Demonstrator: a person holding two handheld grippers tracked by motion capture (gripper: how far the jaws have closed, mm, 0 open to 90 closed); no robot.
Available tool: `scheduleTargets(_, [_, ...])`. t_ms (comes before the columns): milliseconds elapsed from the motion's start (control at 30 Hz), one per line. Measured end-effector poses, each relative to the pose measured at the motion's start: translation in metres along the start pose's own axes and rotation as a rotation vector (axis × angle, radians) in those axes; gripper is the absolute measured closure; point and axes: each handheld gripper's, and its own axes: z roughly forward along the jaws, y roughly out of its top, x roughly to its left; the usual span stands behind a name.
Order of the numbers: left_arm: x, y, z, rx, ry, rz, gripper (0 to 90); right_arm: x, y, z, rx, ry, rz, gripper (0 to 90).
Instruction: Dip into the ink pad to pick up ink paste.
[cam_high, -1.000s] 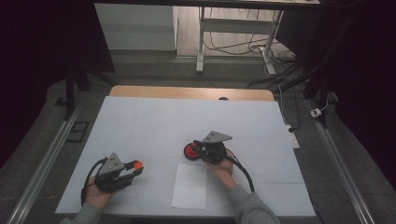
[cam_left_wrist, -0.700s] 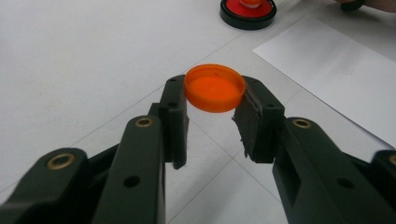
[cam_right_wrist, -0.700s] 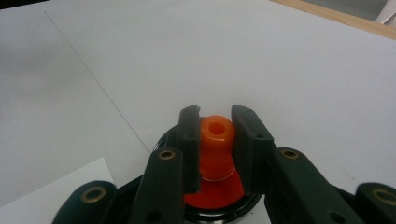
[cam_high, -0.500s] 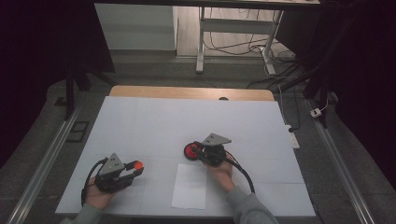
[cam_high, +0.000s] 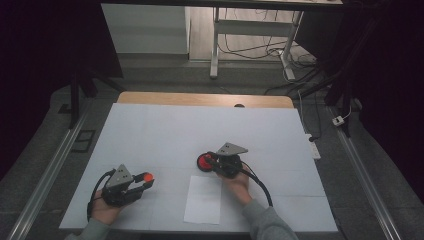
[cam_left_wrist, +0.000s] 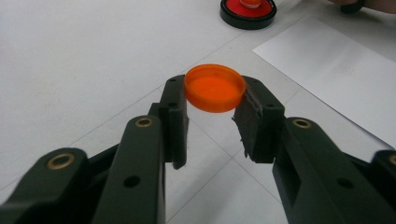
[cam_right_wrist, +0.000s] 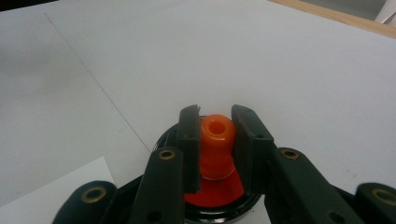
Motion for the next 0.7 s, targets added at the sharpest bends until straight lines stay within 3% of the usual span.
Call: scheduleTargets(700, [0.0009,0.0001,0.0001,0.0,0.002,-0.002,64.3,0.0012,0.0009,0.0003,0.008,-0.012,0.004,73.1])
